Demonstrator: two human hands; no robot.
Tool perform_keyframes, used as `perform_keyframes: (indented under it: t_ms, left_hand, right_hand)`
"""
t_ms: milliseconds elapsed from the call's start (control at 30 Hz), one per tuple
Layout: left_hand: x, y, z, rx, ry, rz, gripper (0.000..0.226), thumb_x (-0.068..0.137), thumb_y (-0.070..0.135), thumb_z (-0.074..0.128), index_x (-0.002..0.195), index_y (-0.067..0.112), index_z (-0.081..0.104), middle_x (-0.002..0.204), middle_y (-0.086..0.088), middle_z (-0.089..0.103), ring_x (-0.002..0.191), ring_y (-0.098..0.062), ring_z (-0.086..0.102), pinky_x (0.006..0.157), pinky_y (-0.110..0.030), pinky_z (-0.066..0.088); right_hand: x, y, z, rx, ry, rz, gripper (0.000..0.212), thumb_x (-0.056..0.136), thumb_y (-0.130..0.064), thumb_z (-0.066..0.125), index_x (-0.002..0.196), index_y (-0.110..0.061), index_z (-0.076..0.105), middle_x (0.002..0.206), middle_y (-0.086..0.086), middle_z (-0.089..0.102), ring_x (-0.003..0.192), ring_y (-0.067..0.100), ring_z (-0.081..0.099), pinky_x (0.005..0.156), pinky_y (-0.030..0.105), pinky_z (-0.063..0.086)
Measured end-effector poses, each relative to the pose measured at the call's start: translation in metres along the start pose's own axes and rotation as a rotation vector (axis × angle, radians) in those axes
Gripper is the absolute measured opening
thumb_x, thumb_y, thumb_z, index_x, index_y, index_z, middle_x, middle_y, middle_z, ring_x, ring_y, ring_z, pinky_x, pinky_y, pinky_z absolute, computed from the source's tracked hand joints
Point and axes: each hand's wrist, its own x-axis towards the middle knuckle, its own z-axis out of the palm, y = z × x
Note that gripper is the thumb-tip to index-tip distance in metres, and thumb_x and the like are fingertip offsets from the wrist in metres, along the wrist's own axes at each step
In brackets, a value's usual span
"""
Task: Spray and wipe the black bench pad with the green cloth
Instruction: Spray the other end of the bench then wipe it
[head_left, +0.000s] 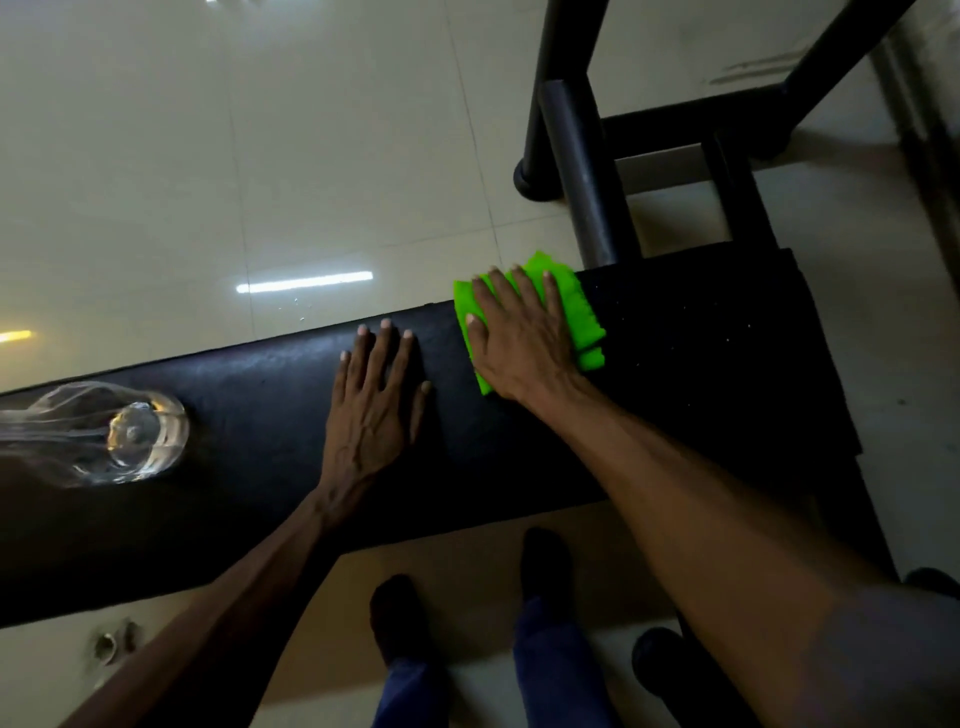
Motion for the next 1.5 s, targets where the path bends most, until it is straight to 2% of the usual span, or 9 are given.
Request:
perform_keyframes:
  t_ms: [100,267,467,600,767,900,1067,1300,1500]
  left_hand:
    - [0.000,0.005,0.001,-0.006,-0.016,-0.026,0.064,0.103,0.045,0.031,0.156,0.010,0.033,0.165,-0.017,0.024,0.153,-0.038,0.017,0.123,-0.055,0.020]
    - [0.007,0.009,-0.001,0.007,-0.009,-0.052,0.063,0.104,0.045,0.030,0.157,0.012,0.030,0.166,-0.014,0.021,0.155,-0.033,0.012,0.126,-0.047,0.012]
    - [0.022,0.012,0.004,-0.017,-0.007,-0.046,0.063,0.104,0.044,0.030,0.157,0.011,0.031,0.166,-0.014,0.022,0.155,-0.033,0.015,0.126,-0.051,0.015]
    - [0.022,0.012,0.008,-0.022,0.006,-0.036,0.061,0.103,0.040,0.034,0.155,0.009,0.036,0.163,-0.017,0.029,0.153,-0.036,0.022,0.122,-0.056,0.024]
    - [0.025,0.015,0.002,-0.041,-0.015,-0.045,0.061,0.105,0.042,0.031,0.158,0.013,0.029,0.167,-0.012,0.022,0.156,-0.030,0.014,0.125,-0.052,0.015]
    - [0.035,0.025,-0.003,-0.074,-0.035,-0.010,0.061,0.105,0.044,0.029,0.159,0.015,0.026,0.168,-0.010,0.018,0.157,-0.028,0.009,0.128,-0.047,0.007]
    - [0.050,0.042,0.002,-0.081,-0.043,0.031,0.062,0.104,0.043,0.029,0.156,0.010,0.032,0.165,-0.014,0.025,0.155,-0.032,0.016,0.126,-0.048,0.012]
    - [0.065,0.067,0.006,-0.107,-0.051,0.062,0.061,0.103,0.041,0.033,0.155,0.009,0.034,0.163,-0.017,0.030,0.153,-0.036,0.022,0.124,-0.054,0.020]
    - [0.081,0.098,0.012,-0.121,-0.062,0.094,0.060,0.103,0.040,0.034,0.155,0.009,0.033,0.163,-0.016,0.029,0.153,-0.036,0.020,0.125,-0.051,0.019]
  right_hand:
    - [-0.006,-0.008,0.006,-0.001,0.016,-0.142,0.065,0.101,-0.044,0.024,0.156,-0.018,0.048,0.164,0.008,0.046,0.153,0.033,0.039,0.130,0.055,0.016]
    - [-0.033,0.065,-0.006,-0.135,-0.007,-0.462,0.057,0.110,-0.043,0.029,0.166,-0.029,0.027,0.175,-0.004,0.021,0.163,0.020,0.015,0.133,0.049,0.010]
    - [0.025,0.029,0.000,-0.072,0.066,-0.055,0.052,0.100,-0.043,0.030,0.131,-0.020,0.066,0.134,0.005,0.069,0.127,0.031,0.058,0.121,0.054,0.031]
    - [0.010,0.001,0.010,-0.016,0.040,-0.156,0.058,0.104,-0.041,0.027,0.150,-0.019,0.055,0.158,0.007,0.053,0.148,0.031,0.046,0.127,0.055,0.022]
    - [-0.029,0.055,-0.006,-0.131,-0.016,-0.410,0.057,0.111,-0.042,0.029,0.167,-0.029,0.022,0.176,-0.002,0.015,0.164,0.021,0.010,0.133,0.050,0.008]
    - [-0.019,0.100,-0.023,-0.127,0.078,-0.197,0.054,0.109,-0.040,0.035,0.161,-0.024,0.040,0.167,0.001,0.041,0.157,0.025,0.034,0.130,0.051,0.019]
    - [0.018,0.046,-0.008,-0.086,0.120,0.127,0.052,0.101,-0.040,0.031,0.135,-0.020,0.064,0.140,0.005,0.065,0.140,0.032,0.051,0.126,0.056,0.022]
    - [-0.030,0.094,-0.020,-0.151,0.028,-0.324,0.057,0.112,-0.043,0.030,0.166,-0.031,0.023,0.176,-0.003,0.018,0.164,0.020,0.013,0.133,0.050,0.008]
    - [0.000,0.126,-0.031,-0.123,0.145,0.005,0.053,0.106,-0.043,0.033,0.152,-0.028,0.052,0.154,0.005,0.055,0.149,0.030,0.044,0.129,0.052,0.021]
